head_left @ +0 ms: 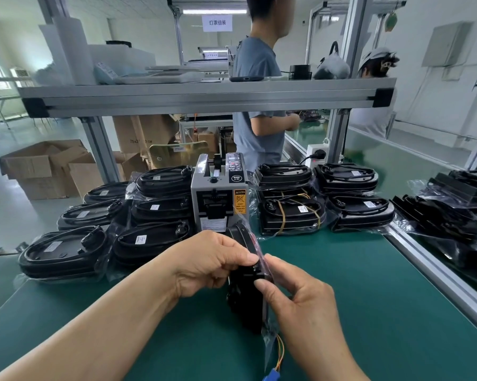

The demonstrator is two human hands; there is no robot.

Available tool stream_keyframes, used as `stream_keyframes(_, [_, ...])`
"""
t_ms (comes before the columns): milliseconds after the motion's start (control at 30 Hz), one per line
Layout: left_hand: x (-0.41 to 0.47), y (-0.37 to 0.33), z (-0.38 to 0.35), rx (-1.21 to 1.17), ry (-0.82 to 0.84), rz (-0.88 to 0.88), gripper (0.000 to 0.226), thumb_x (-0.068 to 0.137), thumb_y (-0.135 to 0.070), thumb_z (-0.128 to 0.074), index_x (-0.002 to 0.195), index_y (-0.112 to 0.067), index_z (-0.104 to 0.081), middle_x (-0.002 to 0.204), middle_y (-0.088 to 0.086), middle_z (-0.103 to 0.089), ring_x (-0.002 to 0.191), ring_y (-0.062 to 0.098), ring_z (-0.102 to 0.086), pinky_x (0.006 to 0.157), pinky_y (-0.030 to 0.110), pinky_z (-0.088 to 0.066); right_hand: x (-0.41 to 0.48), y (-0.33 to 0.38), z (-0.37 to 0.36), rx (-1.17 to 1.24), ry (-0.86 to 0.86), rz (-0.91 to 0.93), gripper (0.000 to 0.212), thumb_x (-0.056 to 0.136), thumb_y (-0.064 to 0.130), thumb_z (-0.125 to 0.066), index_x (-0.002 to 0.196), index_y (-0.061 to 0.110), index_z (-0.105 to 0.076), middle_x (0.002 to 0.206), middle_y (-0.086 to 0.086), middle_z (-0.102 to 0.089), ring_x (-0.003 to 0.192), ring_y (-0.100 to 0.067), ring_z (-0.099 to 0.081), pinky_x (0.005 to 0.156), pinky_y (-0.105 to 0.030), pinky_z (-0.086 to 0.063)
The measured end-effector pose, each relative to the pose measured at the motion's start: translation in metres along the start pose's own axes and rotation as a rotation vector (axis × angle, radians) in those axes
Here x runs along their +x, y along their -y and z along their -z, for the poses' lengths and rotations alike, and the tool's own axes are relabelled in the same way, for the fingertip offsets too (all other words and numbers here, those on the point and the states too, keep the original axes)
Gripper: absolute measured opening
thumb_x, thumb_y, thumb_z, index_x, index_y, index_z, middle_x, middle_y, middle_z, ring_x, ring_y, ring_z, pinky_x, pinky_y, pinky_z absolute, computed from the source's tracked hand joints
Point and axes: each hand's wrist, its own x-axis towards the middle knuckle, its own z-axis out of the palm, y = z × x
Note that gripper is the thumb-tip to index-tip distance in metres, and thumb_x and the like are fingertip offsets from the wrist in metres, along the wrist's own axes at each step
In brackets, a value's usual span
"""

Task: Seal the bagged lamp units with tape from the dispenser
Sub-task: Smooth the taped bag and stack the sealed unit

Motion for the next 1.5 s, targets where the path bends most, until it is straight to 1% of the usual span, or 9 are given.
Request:
stream_keyframes(333, [-0.001,0.002,-0.003,0.029,-0.044,-0.044,0.020,0.078,-0.019,-0.079,0.061,-0.019,-0.068,0.048,-0.005,-0.043,0.042,0.007,-0.030,0.047,0.021,-0.027,-0.001,-0.001,0.000,-0.023,-0.008,0.000,0.042,0.081,0.017,-0.081,0.119,0.032,-0.071,0.118,0.020,-0.069,0.108,0.013,-0.061,0.102,-0.016,-0.047])
stream_keyframes(500, [0.000,0.003,-0.008,0.076,-0.116,-0.140,0.020,0.075,-0.015,-0.082,0.060,-0.017,-0.068,0.053,-0.004,-0.055,0.043,0.006,-0.039,0.044,0.017,-0.030,0.000,-0.001,-0.001,-0.004,0.002,0.001,0.044,0.081,0.013,-0.081,0.120,0.030,-0.070,0.118,0.018,-0.070,0.107,0.011,-0.063,0.101,-0.018,-0.048])
stream_keyframes(667, [0.000,0.009,-0.012,0.096,-0.180,-0.222,0.019,0.075,-0.013,-0.082,0.061,-0.017,-0.070,0.062,-0.001,-0.066,0.046,0.000,-0.050,0.046,0.010,-0.038,-0.001,-0.003,-0.001,0.008,0.014,0.005,0.045,0.081,0.012,-0.081,0.121,0.029,-0.071,0.118,0.017,-0.070,0.104,0.014,-0.063,0.096,-0.009,-0.047])
stream_keyframes(800, [-0.002,0.016,-0.015,0.062,-0.211,-0.255,0.015,0.076,-0.013,-0.082,0.070,-0.016,-0.068,0.059,-0.003,-0.059,0.050,0.005,-0.048,0.050,0.015,-0.040,-0.001,-0.002,-0.001,0.004,0.015,-0.001,0.043,0.081,0.015,-0.081,0.121,0.031,-0.071,0.120,0.018,-0.070,0.111,0.009,-0.062,0.103,-0.020,-0.048])
stream_keyframes(933, [0.001,0.023,-0.022,0.020,-0.298,-0.237,0.035,0.071,-0.020,-0.082,0.098,-0.014,-0.061,0.054,-0.011,-0.043,0.049,0.005,-0.039,0.050,0.018,-0.035,0.000,-0.003,0.000,0.002,0.009,0.002,0.042,0.081,0.013,-0.081,0.118,0.031,-0.071,0.118,0.018,-0.070,0.106,0.012,-0.063,0.099,-0.013,-0.047])
stream_keyframes(1100, [0.006,0.026,-0.029,0.001,-0.414,-0.225,0.009,0.082,-0.015,-0.073,0.083,-0.015,-0.064,0.058,-0.007,-0.057,0.047,0.002,-0.047,0.045,0.014,-0.039,-0.001,-0.002,-0.002,-0.008,0.015,0.013,0.043,0.081,0.014,-0.081,0.119,0.033,-0.071,0.117,0.021,-0.070,0.105,0.015,-0.062,0.096,-0.007,-0.045])
stream_keyframes(1200, [0.006,0.027,-0.029,0.023,-0.417,-0.241,0.013,0.083,-0.024,-0.073,0.079,-0.016,-0.064,0.063,-0.004,-0.058,0.049,0.003,-0.046,0.046,0.014,-0.038,-0.002,-0.001,-0.002,0.001,0.017,0.015,0.044,0.081,0.013,-0.080,0.116,0.038,-0.070,0.115,0.022,-0.070,0.103,0.016,-0.062,0.093,-0.004,-0.045])
stream_keyframes(1333, [0.001,0.034,-0.027,-0.017,-0.346,-0.254,0.023,0.080,-0.029,-0.079,0.090,-0.016,-0.063,0.056,-0.010,-0.048,0.048,0.003,-0.041,0.046,0.013,-0.037,-0.002,-0.001,-0.002,0.004,0.010,0.012,0.045,0.080,0.013,-0.081,0.113,0.041,-0.068,0.115,0.021,-0.070,0.103,0.015,-0.062,0.094,-0.006,-0.046])
stream_keyframes(1500, [0.000,0.035,-0.024,-0.032,-0.330,-0.218,0.027,0.078,-0.025,-0.082,0.095,-0.016,-0.063,0.051,-0.015,-0.044,0.047,0.001,-0.040,0.046,0.011,-0.035,-0.002,0.002,0.001,-0.010,0.070,-0.002,0.044,0.078,0.017,-0.083,0.113,0.040,-0.071,0.113,0.022,-0.071,0.105,0.015,-0.062,0.094,-0.005,-0.045])
